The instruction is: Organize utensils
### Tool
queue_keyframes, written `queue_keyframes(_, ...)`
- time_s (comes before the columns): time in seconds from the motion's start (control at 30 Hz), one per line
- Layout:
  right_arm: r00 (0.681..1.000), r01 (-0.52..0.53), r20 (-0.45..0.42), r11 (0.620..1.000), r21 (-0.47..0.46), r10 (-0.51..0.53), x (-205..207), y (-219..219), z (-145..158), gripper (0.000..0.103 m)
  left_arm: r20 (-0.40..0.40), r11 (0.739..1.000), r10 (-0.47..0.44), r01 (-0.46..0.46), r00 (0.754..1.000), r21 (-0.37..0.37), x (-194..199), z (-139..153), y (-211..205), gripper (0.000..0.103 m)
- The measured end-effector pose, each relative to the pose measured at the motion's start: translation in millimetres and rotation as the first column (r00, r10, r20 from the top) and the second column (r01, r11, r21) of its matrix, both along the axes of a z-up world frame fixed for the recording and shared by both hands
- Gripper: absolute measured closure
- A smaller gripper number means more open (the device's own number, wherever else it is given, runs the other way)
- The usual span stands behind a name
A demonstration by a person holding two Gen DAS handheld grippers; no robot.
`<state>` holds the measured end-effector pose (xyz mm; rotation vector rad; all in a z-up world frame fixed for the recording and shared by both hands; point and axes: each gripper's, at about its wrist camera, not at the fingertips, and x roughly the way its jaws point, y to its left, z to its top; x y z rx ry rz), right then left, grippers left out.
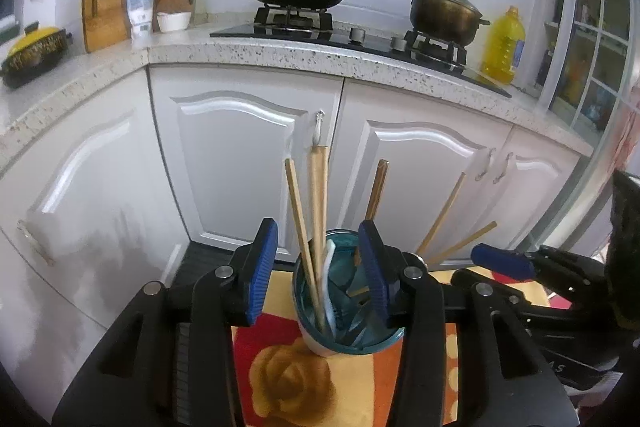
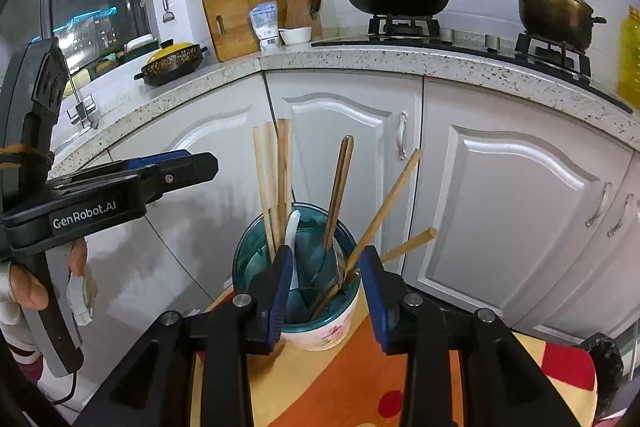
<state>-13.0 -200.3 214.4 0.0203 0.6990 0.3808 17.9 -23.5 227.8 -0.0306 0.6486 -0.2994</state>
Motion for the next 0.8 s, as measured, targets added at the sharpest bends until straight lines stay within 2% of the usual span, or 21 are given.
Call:
queue_keyframes(0.27, 0.999, 0.039, -0.02, 0.999, 0.01, -0.039, -14.8, -7.7, -1.3, 0.063, 0.031, 0.999, 0.04, -0.041, 0.999, 0.035, -25.3, 0.5, -6.3, 0.062)
queue_keyframes(0.53, 0.996, 0.08, -0.034, 0.997, 0.02, -0.079, -36.2, -17.6, -4.5, 0.062, -0.003, 0.994, 0.066, -0.065, 0.998, 0.089, -50.6, -16.8, -22.4, 0.062)
queue_keyframes(0.8, 0.992, 0.116, -0.05, 0.993, 0.018, -0.115, -50.5, -32.4, -11.0, 0.06, -0.036, 0.992, 0.09, -0.086, 0.995, 0.09, -67.9, -28.9, -32.7, 0.062)
